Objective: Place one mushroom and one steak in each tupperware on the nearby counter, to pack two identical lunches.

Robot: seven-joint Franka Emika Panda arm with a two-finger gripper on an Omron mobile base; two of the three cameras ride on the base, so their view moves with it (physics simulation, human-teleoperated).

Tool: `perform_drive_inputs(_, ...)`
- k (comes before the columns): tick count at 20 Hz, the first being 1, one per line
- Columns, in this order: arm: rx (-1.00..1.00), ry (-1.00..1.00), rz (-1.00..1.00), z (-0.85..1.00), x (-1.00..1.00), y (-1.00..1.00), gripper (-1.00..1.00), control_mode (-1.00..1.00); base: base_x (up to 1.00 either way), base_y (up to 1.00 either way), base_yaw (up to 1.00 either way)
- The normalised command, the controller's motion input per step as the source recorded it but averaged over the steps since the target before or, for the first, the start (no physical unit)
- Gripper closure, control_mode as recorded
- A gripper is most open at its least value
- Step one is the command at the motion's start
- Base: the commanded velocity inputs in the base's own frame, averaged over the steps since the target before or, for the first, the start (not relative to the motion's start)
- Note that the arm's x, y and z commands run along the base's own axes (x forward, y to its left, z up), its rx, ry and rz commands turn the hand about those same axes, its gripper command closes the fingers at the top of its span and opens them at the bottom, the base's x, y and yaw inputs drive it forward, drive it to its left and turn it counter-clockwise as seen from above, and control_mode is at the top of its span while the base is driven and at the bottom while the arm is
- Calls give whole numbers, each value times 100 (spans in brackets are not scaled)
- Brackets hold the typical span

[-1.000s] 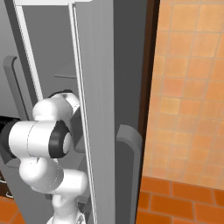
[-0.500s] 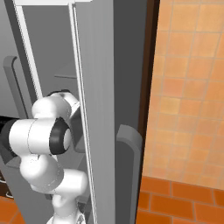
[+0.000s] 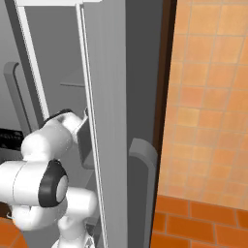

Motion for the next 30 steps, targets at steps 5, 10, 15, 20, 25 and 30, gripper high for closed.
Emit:
perform_drive_inputs(5, -8, -1, -17, 82, -68, -19, 100, -100, 0, 0, 0)
perform_drive_inputs(10, -7, 8, -13, 88, -58, -25, 100, -100, 0, 0, 0)
perform_drive_inputs(15, -1, 27, -13, 38, -89, -9, 100, -100, 0, 0, 0)
perform_drive_inputs(20, 0, 13, -9, 18, -91, 4, 100, -100, 0, 0, 0)
perform_drive_inputs(25, 0, -2, -5, 21, -78, 8, 100, -100, 0, 0, 0)
perform_drive_inputs(30, -3, -4, -2, 1, -47, 14, 100, -100, 0, 0, 0)
